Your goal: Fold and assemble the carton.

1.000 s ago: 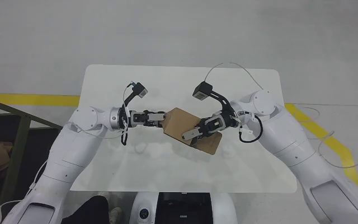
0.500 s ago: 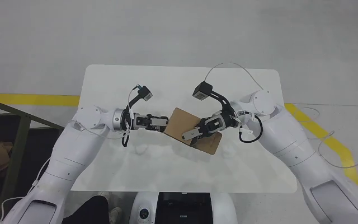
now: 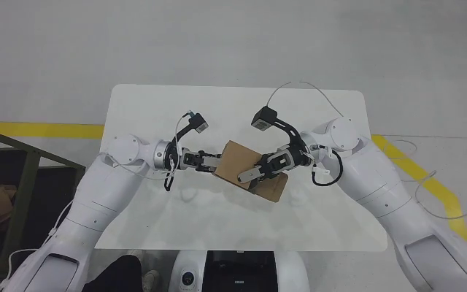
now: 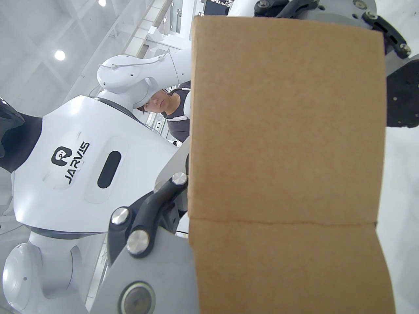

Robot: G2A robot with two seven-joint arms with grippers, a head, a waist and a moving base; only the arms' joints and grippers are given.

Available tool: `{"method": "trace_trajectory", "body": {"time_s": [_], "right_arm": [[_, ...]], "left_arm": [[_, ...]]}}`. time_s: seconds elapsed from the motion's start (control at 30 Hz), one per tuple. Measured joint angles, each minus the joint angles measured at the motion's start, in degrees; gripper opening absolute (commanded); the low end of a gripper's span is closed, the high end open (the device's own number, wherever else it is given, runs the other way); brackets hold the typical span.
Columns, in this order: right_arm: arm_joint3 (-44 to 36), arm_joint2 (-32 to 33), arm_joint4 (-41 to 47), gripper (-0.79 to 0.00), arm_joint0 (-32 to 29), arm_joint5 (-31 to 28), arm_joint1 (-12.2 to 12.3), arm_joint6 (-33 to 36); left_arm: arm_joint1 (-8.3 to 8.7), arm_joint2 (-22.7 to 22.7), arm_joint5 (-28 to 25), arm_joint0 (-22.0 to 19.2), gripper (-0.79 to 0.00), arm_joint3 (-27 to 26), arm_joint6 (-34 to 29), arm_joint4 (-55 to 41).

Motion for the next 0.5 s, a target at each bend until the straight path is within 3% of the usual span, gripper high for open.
{"method": "trace_trajectory", "body": {"time_s": [0.3, 0.5], "right_arm": [[0.0, 0.0, 0.0, -0.785, 0.0, 0.0, 0.0, 0.0], [0.0, 0.0, 0.0, -0.785, 0.0, 0.0, 0.0, 0.0]], "left_arm": [[-0.21, 0.17, -0.66, -0.52, 0.0, 0.55, 0.27, -0.43], [0.93, -4.39, -0.42, 1.89, 0.0, 2.52, 2.88, 2.48]]}}
